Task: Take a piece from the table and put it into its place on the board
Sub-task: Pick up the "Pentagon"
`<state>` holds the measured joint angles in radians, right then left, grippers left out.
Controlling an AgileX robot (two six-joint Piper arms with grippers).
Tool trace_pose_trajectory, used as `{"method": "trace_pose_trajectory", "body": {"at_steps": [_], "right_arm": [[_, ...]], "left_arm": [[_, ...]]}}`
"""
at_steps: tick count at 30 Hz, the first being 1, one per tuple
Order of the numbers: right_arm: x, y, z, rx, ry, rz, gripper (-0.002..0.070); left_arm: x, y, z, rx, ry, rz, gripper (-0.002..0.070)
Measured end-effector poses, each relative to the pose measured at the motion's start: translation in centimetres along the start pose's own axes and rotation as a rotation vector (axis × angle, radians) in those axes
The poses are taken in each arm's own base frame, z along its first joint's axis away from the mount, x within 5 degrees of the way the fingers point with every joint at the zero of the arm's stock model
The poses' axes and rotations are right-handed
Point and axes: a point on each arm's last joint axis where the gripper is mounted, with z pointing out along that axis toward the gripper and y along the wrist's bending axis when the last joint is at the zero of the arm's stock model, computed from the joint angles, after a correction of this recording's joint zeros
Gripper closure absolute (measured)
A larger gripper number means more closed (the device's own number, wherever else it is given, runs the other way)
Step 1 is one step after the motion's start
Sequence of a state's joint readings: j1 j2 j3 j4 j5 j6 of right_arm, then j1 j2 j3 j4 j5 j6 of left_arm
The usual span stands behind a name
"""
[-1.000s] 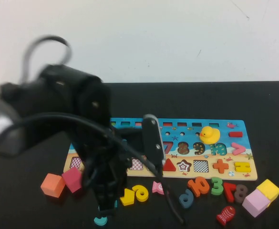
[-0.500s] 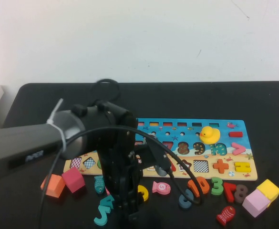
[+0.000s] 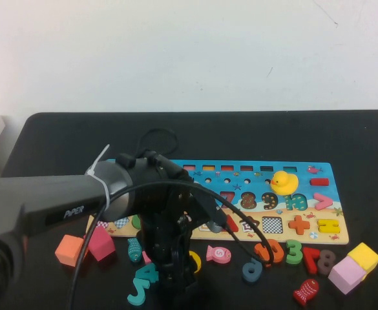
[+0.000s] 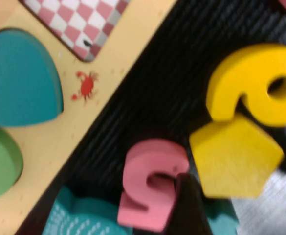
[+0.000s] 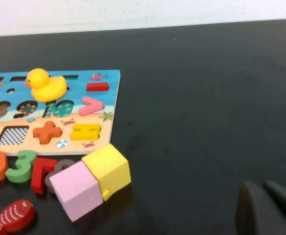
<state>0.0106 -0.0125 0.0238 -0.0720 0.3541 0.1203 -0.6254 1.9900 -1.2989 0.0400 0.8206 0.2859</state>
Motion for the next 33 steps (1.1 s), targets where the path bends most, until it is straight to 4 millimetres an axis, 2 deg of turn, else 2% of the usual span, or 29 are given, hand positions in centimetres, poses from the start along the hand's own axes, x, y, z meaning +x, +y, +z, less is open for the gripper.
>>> {"method": "trace_pose_trajectory", "body": {"at_steps": [11,31,33], "right_arm": [[0.0,0.0,0.0,0.0,0.0,0.0,0.0657],[0.0,0.0,0.0,0.0,0.0,0.0,0.0657],[0.0,0.0,0.0,0.0,0.0,0.0,0.0657]], "left_arm": [[-0.69,0.22,0.53,-0.019,-0.06,-0.047,0.0223],[-0.31,0.11,0.5,-0.005,-0.01,-0.051,0.0224],[-0.31,0.11,0.5,-0.005,-0.01,-0.051,0.0242]]}}
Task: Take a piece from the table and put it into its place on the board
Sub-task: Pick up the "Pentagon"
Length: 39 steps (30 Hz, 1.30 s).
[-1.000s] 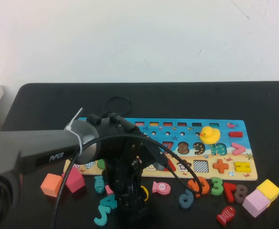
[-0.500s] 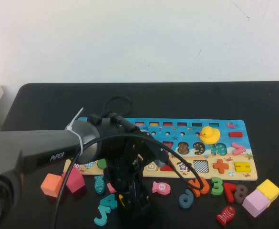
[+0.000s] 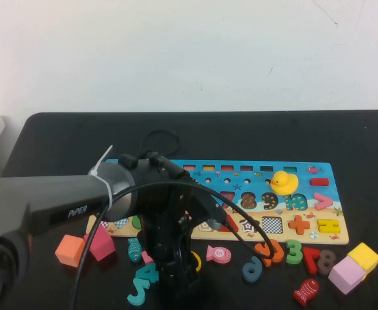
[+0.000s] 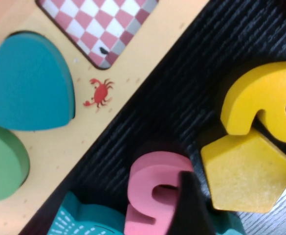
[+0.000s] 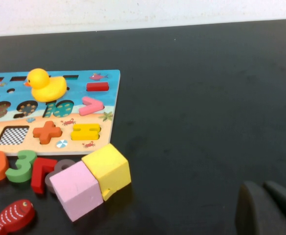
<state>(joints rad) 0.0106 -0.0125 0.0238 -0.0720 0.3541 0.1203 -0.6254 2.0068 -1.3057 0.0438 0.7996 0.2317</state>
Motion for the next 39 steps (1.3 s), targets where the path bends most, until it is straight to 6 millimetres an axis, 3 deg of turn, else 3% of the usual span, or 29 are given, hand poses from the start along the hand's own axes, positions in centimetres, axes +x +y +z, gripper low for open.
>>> {"method": "trace_pose_trajectory", "body": {"at_steps": [5,9,20,33,39], "right_arm": [[0.0,0.0,0.0,0.0,0.0,0.0,0.0657],[0.0,0.0,0.0,0.0,0.0,0.0,0.0658],[0.0,0.0,0.0,0.0,0.0,0.0,0.0657],[0.0,0.0,0.0,0.0,0.0,0.0,0.0657],[0.0,0.0,0.0,0.0,0.0,0.0,0.0657]], "left_arm": [[0.02,0.01,0.0,-0.001,0.003,0.034,0.0354],[0.03,0.03,0.0,-0.003,0.003,0.147,0.0377],[0.07,-0.05,-0.01,0.008,0.008,0.369,0.0206],[-0.48,0.06,0.01,-0.02,-0.048,0.541,0.0186],[-0.44,-0.06,0.01,-0.006,-0.048,0.537,0.0186]]}}
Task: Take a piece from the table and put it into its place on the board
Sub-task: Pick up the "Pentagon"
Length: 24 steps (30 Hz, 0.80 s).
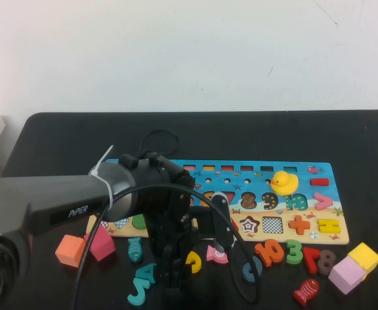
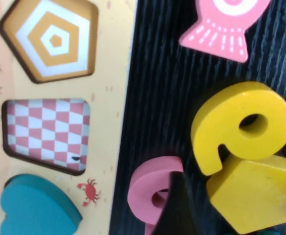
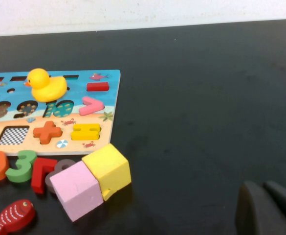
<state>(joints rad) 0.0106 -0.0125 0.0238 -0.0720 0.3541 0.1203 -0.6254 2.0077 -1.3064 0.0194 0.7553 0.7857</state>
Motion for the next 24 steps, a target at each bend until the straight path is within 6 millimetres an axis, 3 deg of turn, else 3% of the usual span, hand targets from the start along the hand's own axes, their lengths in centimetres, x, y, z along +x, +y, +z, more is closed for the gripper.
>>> {"method": "trace_pose_trajectory", "body": {"at_steps": [17,24], "right_arm": [[0.0,0.0,0.0,0.0,0.0,0.0,0.0658],[0.0,0.0,0.0,0.0,0.0,0.0,0.0657]], "left_arm": [[0.7,-0.8,-0.2,0.081,0.086,-0.057,0.0186],[0.3,0.2,-0.9,0.025,0.096,-0.046,0.0186]]}}
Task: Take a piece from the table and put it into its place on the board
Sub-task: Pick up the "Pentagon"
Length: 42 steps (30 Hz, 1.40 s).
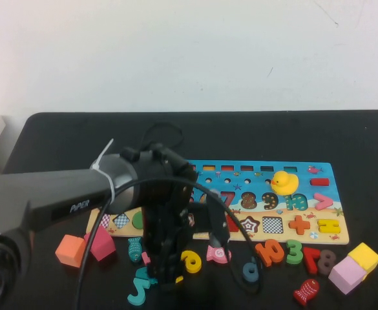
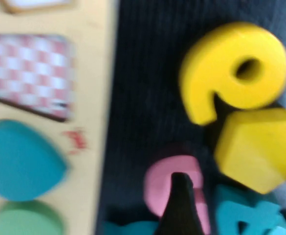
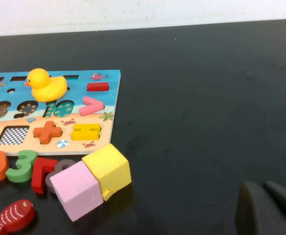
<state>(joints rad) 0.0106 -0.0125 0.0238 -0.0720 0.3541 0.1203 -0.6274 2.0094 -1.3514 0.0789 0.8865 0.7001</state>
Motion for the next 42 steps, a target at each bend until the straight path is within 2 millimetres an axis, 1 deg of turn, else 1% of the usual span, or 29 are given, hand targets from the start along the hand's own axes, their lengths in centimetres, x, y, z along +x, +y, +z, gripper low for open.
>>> {"method": "trace_pose_trajectory", "body": {"at_steps": [4,10,13,19,28,32,35,39,42], "right_arm": [[0.0,0.0,0.0,0.0,0.0,0.0,0.0657],[0.0,0.0,0.0,0.0,0.0,0.0,0.0658],[0.0,0.0,0.0,0.0,0.0,0.0,0.0658],[0.0,0.0,0.0,0.0,0.0,0.0,0.0657],[0.0,0.0,0.0,0.0,0.0,0.0,0.0657],[0.0,0.0,0.0,0.0,0.0,0.0,0.0657],[0.0,0.0,0.0,0.0,0.0,0.0,0.0658],[0.0,0.0,0.0,0.0,0.0,0.0,0.0657],[0.0,0.0,0.0,0.0,0.0,0.0,0.0657]], "left_arm": [[-0.9,0.9,-1.3,-0.032,-0.047,-0.016,0.0186],[-1.3,0.6,-1.6,0.011,-0.079,0.048,0.0186],[-1.4,0.5,-1.2,0.028,-0.083,0.094,0.0186],[-1.5,0.3,0.7,0.078,-0.049,0.128,0.0186],[-1.5,0.4,0.8,0.08,-0.04,0.136,0.0186],[-1.2,0.4,0.8,0.091,-0.001,0.139,0.0186],[-0.9,0.1,1.5,0.133,0.049,0.128,0.0186],[-1.1,0.4,1.1,0.125,0.05,0.118,0.0186],[-1.6,1.0,0.1,0.101,0.038,0.108,0.0186]]}}
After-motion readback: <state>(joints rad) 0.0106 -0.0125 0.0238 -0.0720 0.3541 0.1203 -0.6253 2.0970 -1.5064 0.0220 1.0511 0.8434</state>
